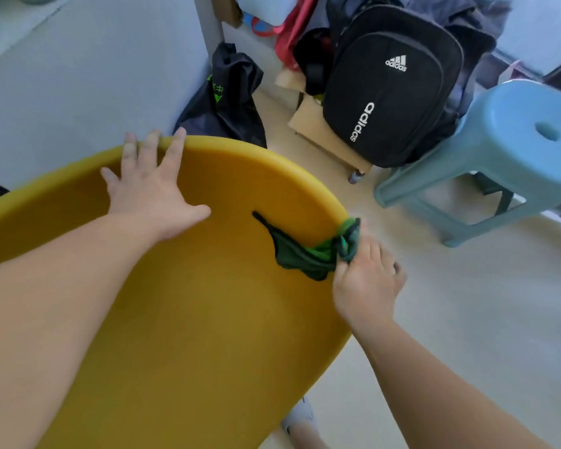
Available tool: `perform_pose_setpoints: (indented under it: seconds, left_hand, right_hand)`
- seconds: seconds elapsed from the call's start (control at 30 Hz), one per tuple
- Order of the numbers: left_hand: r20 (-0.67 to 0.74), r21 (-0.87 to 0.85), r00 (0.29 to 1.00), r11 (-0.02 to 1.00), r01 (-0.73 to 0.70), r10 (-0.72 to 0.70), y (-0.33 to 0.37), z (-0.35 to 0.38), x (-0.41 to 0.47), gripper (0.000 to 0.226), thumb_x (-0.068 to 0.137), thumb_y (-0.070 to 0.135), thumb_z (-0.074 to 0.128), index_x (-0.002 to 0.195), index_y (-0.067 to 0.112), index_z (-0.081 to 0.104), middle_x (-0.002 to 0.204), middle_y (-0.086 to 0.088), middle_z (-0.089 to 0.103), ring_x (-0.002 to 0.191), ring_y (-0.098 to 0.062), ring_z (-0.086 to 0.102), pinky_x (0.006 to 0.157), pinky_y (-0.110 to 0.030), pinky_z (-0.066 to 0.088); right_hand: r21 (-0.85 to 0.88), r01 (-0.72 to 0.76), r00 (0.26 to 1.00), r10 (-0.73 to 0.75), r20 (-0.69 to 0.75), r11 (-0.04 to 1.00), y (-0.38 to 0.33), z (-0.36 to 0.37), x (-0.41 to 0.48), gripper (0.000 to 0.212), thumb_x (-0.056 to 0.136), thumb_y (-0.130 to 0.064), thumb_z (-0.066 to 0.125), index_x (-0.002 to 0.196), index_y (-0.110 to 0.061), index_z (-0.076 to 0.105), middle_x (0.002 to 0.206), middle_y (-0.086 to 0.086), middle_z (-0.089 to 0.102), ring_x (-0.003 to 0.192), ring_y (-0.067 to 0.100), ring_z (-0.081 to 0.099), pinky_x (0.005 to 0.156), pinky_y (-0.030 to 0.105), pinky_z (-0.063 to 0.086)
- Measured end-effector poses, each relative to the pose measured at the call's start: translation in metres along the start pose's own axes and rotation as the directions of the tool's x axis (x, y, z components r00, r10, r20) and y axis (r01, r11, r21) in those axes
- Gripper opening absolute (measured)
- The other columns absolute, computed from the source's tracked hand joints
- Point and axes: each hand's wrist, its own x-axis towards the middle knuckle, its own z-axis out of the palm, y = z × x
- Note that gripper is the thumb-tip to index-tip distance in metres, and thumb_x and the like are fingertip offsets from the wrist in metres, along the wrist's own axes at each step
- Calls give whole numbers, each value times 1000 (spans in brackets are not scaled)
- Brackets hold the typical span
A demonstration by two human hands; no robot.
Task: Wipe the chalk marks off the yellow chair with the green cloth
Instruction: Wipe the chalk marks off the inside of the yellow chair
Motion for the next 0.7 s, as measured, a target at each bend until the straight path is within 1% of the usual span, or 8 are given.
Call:
perform_pose_setpoints:
  seconds: [0.07, 0.13, 0.2, 0.27, 0.4, 0.53, 0.6, 0.7]
  left_hand:
    - [-3, 29, 1000, 1000, 1, -1, 1, 0, 1, 120, 70, 65, 71, 155, 39, -10, 167, -1, -2, 153, -34, -8, 115, -70, 13]
    - [-13, 34, 1000, 999, 2, -1, 3, 1, 0, 122, 70, 65, 73, 155, 38, -10, 167, -2, -1, 153, -35, -7, 115, -70, 13]
    - [-17, 27, 1000, 1000, 3, -2, 5, 2, 0, 122, 70, 65, 74, 155, 38, -10, 166, -3, 0, 153, -36, -6, 116, -69, 14]
    - [-20, 21, 1000, 1000, 1, -1, 5, 3, 0, 122, 70, 64, 74, 155, 38, -10, 166, -4, 0, 153, -36, -7, 116, -69, 14]
    - [-12, 23, 1000, 1000, -3, 3, 2, 1, 0, 119, 73, 63, 73, 155, 38, -9, 166, -4, -1, 153, -35, -7, 117, -67, 12]
    - [1, 14, 1000, 1000, 4, -4, 4, 0, -2, 119, 72, 60, 74, 155, 38, -8, 166, -4, -1, 153, -35, -8, 118, -67, 11]
    - [6, 19, 1000, 1000, 15, -15, 6, 0, -2, 120, 71, 59, 74, 155, 37, -9, 166, -3, -1, 153, -36, -9, 118, -66, 11]
    - [7, 16, 1000, 1000, 26, -26, 9, 2, -3, 121, 71, 60, 73, 156, 36, -9, 166, -4, -3, 152, -37, -10, 118, -66, 10]
  right_hand:
    - [107, -133, 988, 123, 93, 985, 14, 8, -15, 65, 101, -45, 33, 159, -30, 8, 158, 1, 38, 146, 25, 31, 120, 60, 17]
    - [161, -173, 979, 151, 137, 972, 4, 10, -13, 69, 103, -51, 28, 161, -25, 1, 167, 3, 21, 154, 26, 14, 124, 59, 5]
    - [195, -103, 993, 91, 70, 975, -20, 7, 3, 70, 105, -51, 27, 161, -20, 0, 170, 3, 9, 157, 24, -2, 124, 57, -3]
    - [162, 56, 998, -49, -46, 985, -56, 1, 27, 68, 105, -52, 26, 161, -20, 7, 170, -1, 11, 157, 25, -5, 124, 58, -6]
    - [23, 268, 961, -265, -83, 963, -125, 0, 60, 62, 105, -54, 23, 159, -24, 25, 166, -3, 27, 156, 23, 11, 123, 59, -5]
    - [-13, 332, 925, -328, -192, 943, -99, 9, 44, 62, 101, -42, 42, 157, -20, 30, 154, 0, 42, 144, 24, 34, 124, 49, 13]
    - [63, 250, 951, -233, -206, 966, -65, 14, 30, 62, 99, -40, 43, 156, -22, 28, 151, -1, 42, 137, 23, 37, 118, 43, 24]
    - [270, -35, 986, 77, -147, 962, -16, 25, 5, 53, 101, -41, 40, 151, -24, 35, 142, 0, 51, 129, 23, 45, 113, 43, 32]
